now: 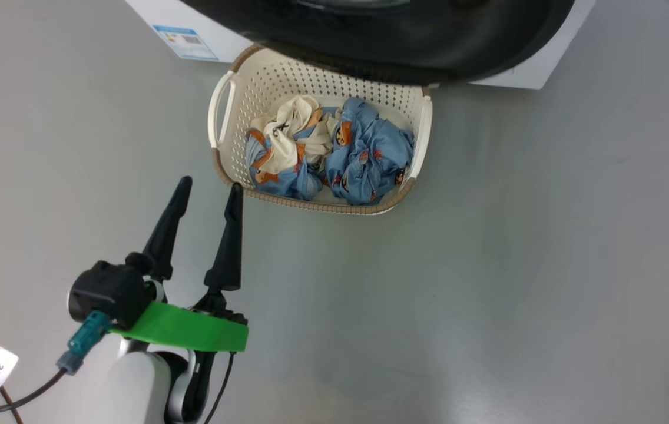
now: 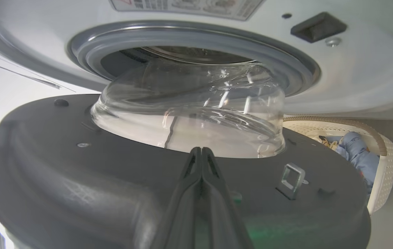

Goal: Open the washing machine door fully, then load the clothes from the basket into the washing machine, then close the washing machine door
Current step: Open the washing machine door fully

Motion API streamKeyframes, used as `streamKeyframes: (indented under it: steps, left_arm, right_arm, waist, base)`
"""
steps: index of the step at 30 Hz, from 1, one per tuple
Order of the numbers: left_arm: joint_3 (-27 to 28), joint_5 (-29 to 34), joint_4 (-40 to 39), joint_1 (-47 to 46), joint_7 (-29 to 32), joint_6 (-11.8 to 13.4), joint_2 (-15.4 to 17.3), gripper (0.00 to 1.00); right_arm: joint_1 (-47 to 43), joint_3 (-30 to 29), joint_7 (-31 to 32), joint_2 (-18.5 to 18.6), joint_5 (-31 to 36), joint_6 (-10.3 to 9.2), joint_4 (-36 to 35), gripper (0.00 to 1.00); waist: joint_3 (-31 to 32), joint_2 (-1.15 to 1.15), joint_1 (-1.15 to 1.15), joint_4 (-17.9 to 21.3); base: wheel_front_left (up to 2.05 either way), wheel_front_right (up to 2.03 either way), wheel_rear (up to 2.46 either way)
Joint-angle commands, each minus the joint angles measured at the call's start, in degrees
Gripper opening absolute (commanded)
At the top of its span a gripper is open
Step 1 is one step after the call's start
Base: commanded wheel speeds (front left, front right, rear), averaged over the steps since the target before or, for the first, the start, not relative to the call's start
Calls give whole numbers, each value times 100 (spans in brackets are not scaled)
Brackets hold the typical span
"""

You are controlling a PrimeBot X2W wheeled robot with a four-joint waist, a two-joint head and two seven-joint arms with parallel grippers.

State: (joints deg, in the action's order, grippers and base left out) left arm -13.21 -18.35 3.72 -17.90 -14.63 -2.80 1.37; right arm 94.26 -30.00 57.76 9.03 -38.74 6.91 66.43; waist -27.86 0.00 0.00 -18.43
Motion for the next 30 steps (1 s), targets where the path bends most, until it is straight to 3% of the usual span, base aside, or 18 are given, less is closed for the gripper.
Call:
streamKeyframes:
  steps: [1,11,17,30]
  left_arm:
    - [224,48,-170,4,-37,7,151,100]
    - [304,147,-207,123,-37,-23,151,100]
    - [324,219,-182,190,-37,-54,151,100]
    - [343,238,-161,281,-37,-105,151,100]
  right_arm:
    - [-47,85,155,-290,-53,58,-172,0]
    - [-1208,281,1103,-564,-371,58,-1334,0]
    - [-1875,557,1599,-611,-896,58,-1949,0]
    - [-2861,2161,1247,-614,-2374,58,-2319,0]
  waist:
    - [61,0,0,45]
    - [405,0,0,199]
    - [637,0,0,244]
    - [807,0,0,176]
  base:
    - [0,0,0]
    - [0,0,0]
    - [0,0,0]
    - [0,0,0]
